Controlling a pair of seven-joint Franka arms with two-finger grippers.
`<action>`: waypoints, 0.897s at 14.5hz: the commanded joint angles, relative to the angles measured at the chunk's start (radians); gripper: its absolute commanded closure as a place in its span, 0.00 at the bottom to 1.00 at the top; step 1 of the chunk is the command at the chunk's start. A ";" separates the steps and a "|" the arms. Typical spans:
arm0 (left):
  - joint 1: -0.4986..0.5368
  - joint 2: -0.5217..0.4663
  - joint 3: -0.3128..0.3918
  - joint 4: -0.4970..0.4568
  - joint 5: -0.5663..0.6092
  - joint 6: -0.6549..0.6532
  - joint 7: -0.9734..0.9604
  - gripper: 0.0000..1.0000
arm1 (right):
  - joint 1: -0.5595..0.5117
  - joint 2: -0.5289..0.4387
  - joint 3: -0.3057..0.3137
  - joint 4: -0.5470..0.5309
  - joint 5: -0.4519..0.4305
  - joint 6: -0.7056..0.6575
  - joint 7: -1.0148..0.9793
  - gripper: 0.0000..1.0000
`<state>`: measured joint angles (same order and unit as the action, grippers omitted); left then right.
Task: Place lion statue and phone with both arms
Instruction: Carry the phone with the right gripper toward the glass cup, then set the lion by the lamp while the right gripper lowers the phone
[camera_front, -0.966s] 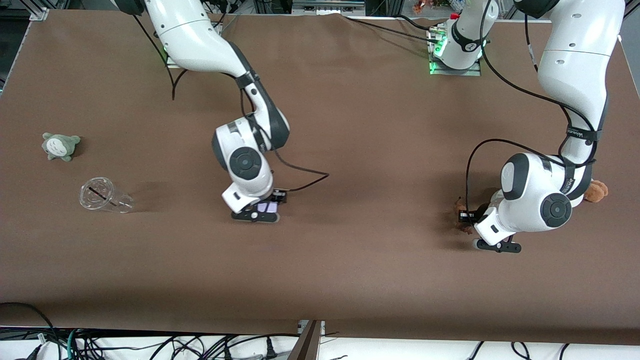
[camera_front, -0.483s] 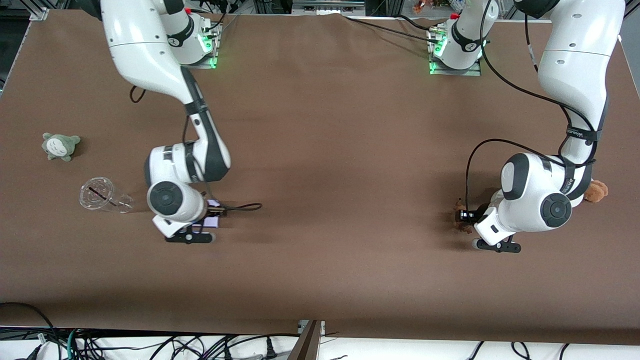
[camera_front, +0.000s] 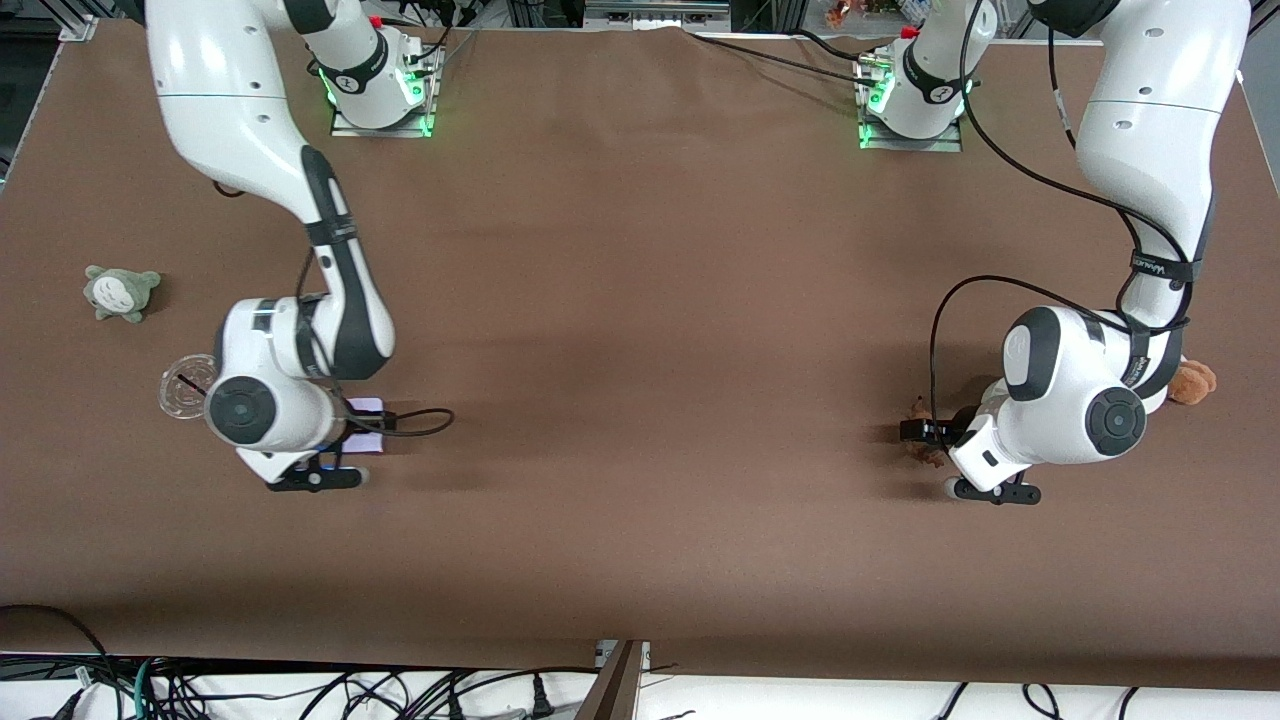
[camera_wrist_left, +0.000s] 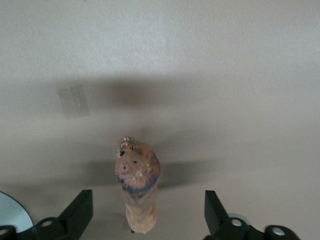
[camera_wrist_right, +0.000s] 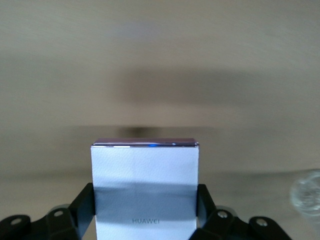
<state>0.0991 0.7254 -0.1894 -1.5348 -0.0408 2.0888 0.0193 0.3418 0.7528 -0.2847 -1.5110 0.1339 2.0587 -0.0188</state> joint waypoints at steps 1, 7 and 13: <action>0.016 -0.055 -0.010 0.027 -0.024 -0.110 0.002 0.00 | -0.038 -0.059 0.009 -0.081 0.049 0.009 -0.072 0.55; 0.001 -0.275 -0.013 0.032 -0.017 -0.320 -0.195 0.00 | -0.076 -0.061 0.009 -0.143 0.050 0.080 -0.081 0.55; -0.002 -0.552 -0.022 0.032 -0.008 -0.597 -0.305 0.00 | -0.084 -0.055 0.009 -0.169 0.050 0.136 -0.081 0.55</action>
<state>0.0976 0.2726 -0.2087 -1.4677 -0.0459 1.5456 -0.2680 0.2683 0.7340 -0.2846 -1.6202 0.1637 2.1505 -0.0769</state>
